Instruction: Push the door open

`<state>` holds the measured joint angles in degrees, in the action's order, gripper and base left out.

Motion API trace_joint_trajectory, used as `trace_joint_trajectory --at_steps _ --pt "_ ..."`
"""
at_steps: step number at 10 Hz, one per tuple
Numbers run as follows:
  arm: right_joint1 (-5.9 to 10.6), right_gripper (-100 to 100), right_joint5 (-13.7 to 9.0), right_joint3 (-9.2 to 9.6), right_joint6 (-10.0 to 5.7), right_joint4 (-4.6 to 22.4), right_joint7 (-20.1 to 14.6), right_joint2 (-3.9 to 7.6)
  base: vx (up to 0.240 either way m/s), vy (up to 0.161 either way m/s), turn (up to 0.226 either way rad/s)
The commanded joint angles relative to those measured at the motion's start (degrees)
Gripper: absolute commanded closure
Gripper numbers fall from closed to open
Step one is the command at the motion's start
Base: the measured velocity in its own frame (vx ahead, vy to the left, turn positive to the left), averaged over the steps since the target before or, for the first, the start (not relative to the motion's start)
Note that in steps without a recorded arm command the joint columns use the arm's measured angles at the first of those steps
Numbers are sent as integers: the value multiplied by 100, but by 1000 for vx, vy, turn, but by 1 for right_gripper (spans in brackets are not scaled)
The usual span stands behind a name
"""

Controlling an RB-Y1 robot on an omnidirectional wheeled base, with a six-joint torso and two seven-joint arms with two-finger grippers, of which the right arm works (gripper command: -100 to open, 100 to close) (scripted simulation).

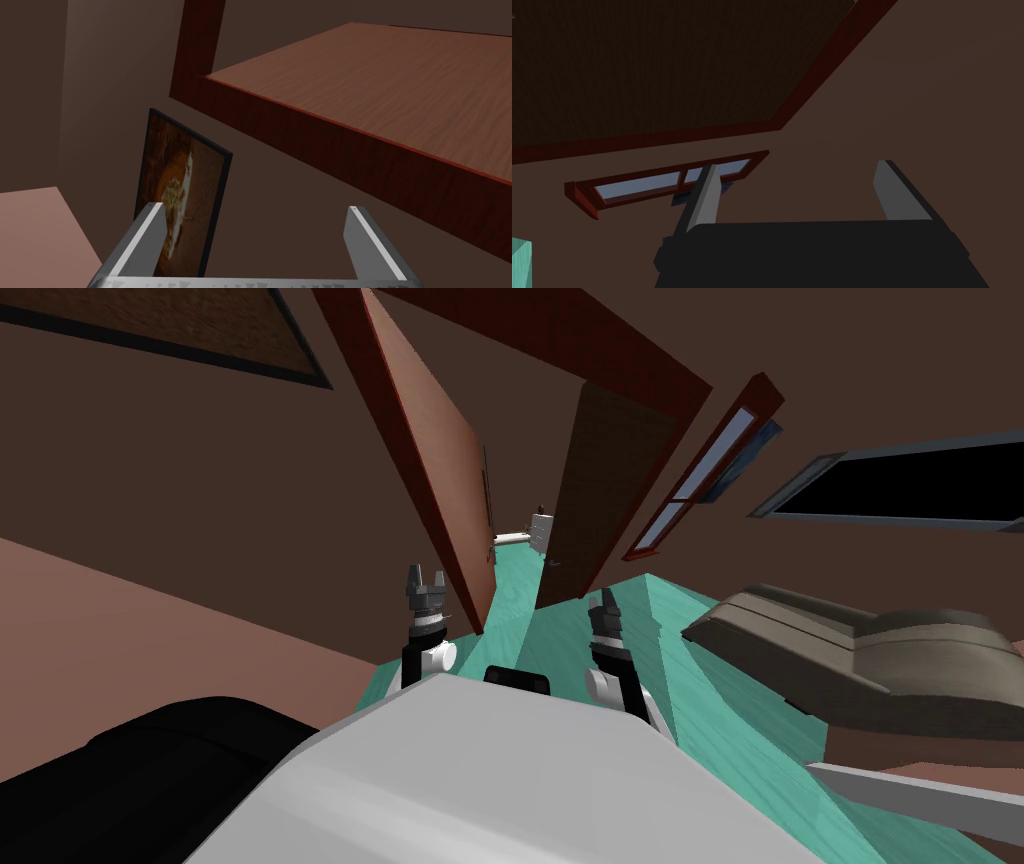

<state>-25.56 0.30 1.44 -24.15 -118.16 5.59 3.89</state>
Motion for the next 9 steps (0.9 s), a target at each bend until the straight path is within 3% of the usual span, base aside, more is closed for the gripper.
trace_joint_trajectory --at_steps 1,9 --pt "101 -100 -18 19 -43 208 -23 21 87 -50 55" --pt "505 -100 -102 166 -323 1263 -138 109 93 -77 63"
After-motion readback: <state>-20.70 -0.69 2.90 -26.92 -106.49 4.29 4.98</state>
